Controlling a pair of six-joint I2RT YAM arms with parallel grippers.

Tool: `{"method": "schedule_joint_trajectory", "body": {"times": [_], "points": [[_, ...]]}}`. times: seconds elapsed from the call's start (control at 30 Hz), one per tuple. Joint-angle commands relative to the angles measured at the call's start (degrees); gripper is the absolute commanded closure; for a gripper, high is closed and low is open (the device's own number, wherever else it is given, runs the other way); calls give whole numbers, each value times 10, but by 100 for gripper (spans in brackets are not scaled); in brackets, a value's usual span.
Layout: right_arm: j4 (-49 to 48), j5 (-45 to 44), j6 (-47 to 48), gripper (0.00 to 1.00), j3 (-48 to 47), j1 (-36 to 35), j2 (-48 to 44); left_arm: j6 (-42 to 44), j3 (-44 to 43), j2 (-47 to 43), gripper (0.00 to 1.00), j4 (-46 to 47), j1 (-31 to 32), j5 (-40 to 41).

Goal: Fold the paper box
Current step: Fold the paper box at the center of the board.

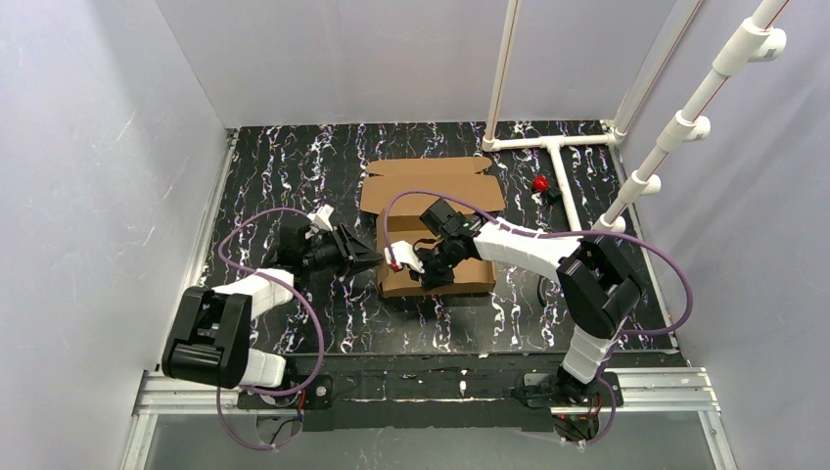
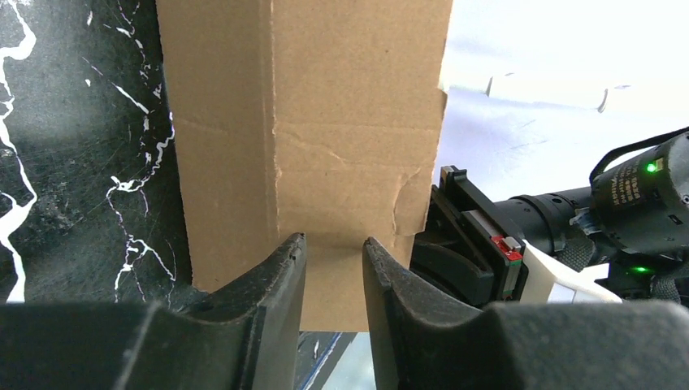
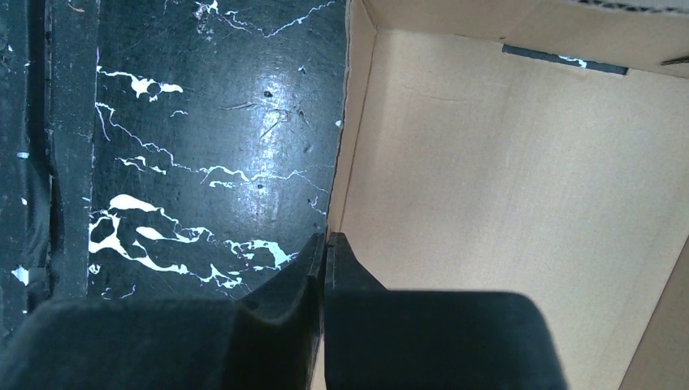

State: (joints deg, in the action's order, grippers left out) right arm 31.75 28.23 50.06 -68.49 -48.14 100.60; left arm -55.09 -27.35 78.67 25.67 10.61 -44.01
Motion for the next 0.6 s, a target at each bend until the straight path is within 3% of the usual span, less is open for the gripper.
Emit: {"method": "schedule_joint_trajectory", "body": {"times": [0.0, 0.27, 0.43, 0.57], "points": [[-2, 7, 1, 94, 16, -7, 5, 11, -17, 10, 68, -1, 2, -14], [-4, 5, 0, 94, 22, -7, 2, 18, -33, 21, 66, -15, 2, 23], [-4, 6, -1, 94, 20, -7, 1, 55, -63, 25, 54, -84, 6, 48], [-3, 7, -1, 93, 16, -7, 5, 107, -107, 39, 52, -169, 20, 77]]}}
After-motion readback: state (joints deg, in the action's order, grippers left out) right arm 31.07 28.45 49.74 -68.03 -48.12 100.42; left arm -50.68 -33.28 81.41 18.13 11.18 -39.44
